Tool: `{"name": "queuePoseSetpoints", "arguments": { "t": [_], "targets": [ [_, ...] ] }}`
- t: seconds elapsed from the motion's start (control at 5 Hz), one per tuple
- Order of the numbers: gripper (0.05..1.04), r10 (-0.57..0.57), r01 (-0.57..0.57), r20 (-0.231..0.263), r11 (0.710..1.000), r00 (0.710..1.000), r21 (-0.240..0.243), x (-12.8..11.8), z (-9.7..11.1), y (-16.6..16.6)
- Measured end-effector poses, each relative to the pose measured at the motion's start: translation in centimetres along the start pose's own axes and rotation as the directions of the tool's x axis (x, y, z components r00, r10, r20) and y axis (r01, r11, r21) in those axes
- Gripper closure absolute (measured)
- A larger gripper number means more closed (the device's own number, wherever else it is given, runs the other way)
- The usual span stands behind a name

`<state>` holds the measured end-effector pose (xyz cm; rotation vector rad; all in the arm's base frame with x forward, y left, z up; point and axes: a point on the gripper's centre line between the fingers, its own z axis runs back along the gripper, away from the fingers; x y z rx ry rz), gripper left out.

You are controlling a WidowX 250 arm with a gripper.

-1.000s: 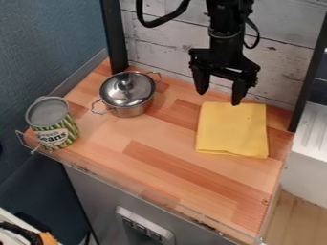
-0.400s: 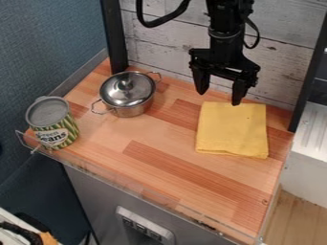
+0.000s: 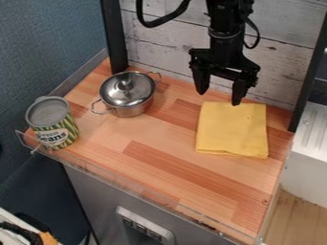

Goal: Move the yellow cloth to the upper right side of the table

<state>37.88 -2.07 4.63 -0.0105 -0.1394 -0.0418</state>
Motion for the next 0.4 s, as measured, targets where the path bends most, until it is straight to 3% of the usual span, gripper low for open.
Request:
{"name": "queuePoseSetpoints", "arguments": {
  "t": [0.4],
  "targets": [
    [0.083, 0.002, -0.002, -0.003, 1.000, 1.000, 0.000, -0.06, -0.09, 0.06]
  ]
}}
